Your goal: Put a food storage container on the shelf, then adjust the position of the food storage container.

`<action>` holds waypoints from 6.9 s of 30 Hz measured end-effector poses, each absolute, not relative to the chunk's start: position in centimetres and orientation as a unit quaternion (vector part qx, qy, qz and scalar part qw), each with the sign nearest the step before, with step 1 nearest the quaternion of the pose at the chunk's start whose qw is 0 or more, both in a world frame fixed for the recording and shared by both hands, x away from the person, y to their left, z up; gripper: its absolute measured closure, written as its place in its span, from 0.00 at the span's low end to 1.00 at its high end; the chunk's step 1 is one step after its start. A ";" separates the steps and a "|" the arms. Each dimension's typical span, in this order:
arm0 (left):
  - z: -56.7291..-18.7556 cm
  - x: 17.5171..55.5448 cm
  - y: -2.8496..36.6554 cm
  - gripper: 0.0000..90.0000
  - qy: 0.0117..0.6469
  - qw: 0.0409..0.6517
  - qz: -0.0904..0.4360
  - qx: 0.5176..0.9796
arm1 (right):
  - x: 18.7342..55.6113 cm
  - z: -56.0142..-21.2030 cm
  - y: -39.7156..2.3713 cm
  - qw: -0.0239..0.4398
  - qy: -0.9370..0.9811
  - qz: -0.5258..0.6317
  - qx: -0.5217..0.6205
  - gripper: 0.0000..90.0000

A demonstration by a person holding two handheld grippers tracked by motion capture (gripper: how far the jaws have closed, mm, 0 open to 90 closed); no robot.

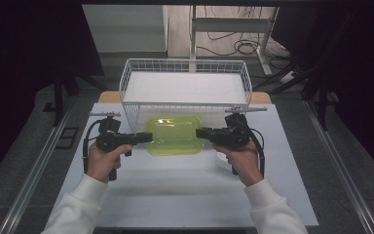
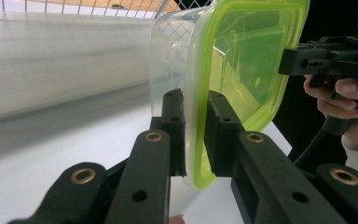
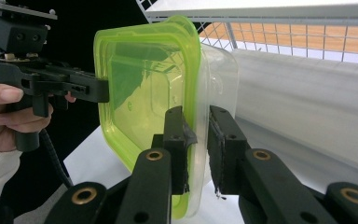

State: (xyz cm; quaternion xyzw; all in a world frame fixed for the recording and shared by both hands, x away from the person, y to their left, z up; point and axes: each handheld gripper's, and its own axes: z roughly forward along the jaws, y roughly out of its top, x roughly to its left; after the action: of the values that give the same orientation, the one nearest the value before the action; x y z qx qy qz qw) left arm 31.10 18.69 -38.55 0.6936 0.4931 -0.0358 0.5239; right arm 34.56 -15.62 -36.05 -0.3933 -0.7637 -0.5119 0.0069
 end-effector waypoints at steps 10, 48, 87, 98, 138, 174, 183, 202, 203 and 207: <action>-37.6 32.1 18.5 0.89 0.492 0.526 -0.032 0.693 | 35.6 -35.3 -15.8 0.007 -0.761 -0.515 -0.394 0.86; -33.0 36.4 18.5 0.89 0.481 0.536 -0.004 0.694 | 39.3 -31.9 -15.9 -0.023 -0.742 -0.552 -0.379 0.87; -32.3 47.3 17.3 0.88 0.515 0.518 -0.056 0.680 | 49.0 -30.9 -16.8 0.016 -0.725 -0.514 -0.458 0.87; -33.5 49.6 18.1 0.85 0.543 0.530 -0.120 0.640 | 51.6 -31.2 -16.4 0.044 -0.710 -0.496 -0.498 0.84; -33.6 37.8 19.8 0.24 0.480 0.542 0.039 0.688 | 41.2 -30.5 -20.5 -0.104 -0.750 -0.499 -0.421 0.35; -47.3 25.8 18.5 0.29 0.485 0.434 0.045 0.758 | 29.8 -43.6 -24.6 -0.059 -0.802 -0.431 -0.411 0.36; -47.6 25.9 19.0 0.28 0.489 0.425 0.057 0.759 | 29.5 -43.3 -25.2 -0.074 -0.798 -0.424 -0.423 0.37; -48.7 26.5 19.1 0.28 0.494 0.410 0.045 0.765 | 36.6 -42.1 -26.3 -0.091 -0.803 -0.375 -0.455 0.54; -48.8 26.5 19.1 0.28 0.493 0.409 0.046 0.767 | 37.3 -42.1 -26.5 -0.091 -0.802 -0.371 -0.460 0.57; -48.8 26.4 19.2 0.27 0.494 0.408 0.047 0.766 | 39.0 -41.9 -27.2 -0.093 -0.801 -0.362 -0.468 0.69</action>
State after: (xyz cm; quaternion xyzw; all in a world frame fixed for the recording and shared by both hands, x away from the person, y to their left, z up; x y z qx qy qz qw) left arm 26.39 19.15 -48.75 0.7663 0.4940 0.0467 0.4081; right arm 38.97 -27.15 -41.91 -0.4682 -0.8008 -0.3615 -0.0934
